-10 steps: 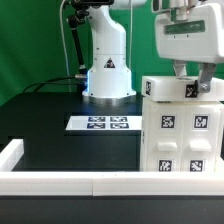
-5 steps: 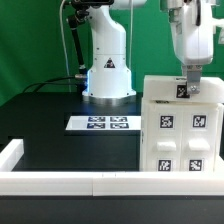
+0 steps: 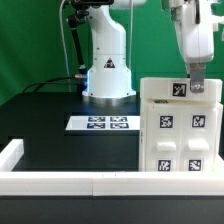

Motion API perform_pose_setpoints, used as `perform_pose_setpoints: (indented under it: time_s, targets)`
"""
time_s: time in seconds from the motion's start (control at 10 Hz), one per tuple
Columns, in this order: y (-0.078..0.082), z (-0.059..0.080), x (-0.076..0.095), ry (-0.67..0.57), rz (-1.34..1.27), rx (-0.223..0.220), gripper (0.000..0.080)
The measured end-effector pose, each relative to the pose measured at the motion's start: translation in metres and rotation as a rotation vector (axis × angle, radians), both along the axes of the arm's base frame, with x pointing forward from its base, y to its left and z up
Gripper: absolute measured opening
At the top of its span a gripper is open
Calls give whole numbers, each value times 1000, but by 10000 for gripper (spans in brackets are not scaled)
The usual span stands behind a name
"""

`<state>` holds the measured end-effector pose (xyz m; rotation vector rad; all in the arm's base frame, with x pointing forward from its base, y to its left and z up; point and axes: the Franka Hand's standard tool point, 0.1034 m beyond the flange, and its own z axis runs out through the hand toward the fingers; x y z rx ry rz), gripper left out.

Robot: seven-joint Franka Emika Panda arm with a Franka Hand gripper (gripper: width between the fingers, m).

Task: Assemble cabinet

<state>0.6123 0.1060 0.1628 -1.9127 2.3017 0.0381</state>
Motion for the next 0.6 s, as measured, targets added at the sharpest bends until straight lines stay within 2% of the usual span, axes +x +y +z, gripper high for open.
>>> perform_pose_setpoints:
  time_s: [0.2, 0.6]
  targets:
    - [2, 7, 2, -14, 21, 16, 797]
    - [5, 4, 0, -15, 109, 8, 797]
